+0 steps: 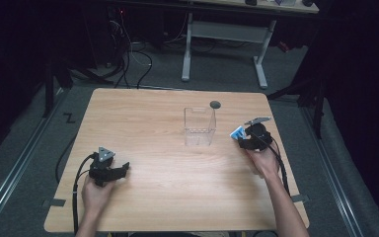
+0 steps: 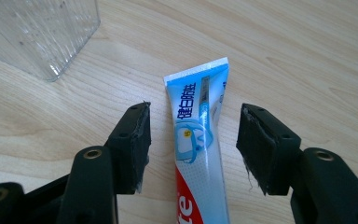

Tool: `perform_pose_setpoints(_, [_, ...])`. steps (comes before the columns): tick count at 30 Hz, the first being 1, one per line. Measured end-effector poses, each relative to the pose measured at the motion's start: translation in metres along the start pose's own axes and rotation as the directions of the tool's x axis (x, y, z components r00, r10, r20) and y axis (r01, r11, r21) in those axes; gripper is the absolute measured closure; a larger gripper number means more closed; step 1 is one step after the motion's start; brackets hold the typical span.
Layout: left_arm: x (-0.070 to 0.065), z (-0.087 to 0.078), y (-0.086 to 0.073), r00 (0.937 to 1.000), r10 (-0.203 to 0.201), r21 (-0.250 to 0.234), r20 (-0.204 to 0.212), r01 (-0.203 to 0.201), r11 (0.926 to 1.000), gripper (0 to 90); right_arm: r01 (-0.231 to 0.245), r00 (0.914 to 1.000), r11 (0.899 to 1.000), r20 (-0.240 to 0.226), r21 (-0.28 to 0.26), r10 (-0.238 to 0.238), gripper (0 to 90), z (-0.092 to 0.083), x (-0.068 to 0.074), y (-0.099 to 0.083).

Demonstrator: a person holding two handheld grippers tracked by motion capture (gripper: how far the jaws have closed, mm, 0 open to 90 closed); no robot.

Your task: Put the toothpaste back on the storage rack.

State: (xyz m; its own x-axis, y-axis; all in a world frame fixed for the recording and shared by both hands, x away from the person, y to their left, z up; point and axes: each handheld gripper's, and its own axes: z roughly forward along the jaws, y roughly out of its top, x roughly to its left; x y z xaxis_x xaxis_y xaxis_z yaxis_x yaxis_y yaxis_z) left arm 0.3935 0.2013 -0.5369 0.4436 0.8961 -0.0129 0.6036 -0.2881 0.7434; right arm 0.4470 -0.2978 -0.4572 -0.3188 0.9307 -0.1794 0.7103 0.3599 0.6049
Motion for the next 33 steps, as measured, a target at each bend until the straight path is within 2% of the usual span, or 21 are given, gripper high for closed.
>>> perform_pose_setpoints(10, [0.0, 0.0, 0.0, 1.0, 0.0, 0.001, 0.001, 0.0, 1.0, 28.8, -0.005, 1.0, 0.998, -0.003, 0.065, 0.006, 44.5, 0.02, 0.0, 0.003])
perform_pose_setpoints(20, [0.0, 0.0, 0.0, 1.0, 0.0, 0.001, 0.001, 0.0, 1.0, 28.7, -0.009, 0.9999, 0.99, 0.013, 0.14, 0.007, 44.7, 0.039, -0.002, 0.003])
perform_pose_setpoints(31, [0.0, 0.0, 0.0, 1.0, 0.0, 0.001, 0.001, 0.0, 1.0, 28.7, -0.029, 0.9992, 0.982, 0.034, 0.186, 0.023, 46.8, 0.051, -0.005, 0.001])
perform_pose_setpoints(33, [0.0, 0.0, 0.0, 1.0, 0.0, 0.001, 0.001, 0.0, 1.0, 28.7, -0.033, 0.9993, 0.982, 0.026, 0.188, 0.028, 47.7, 0.052, -0.005, 0.001])
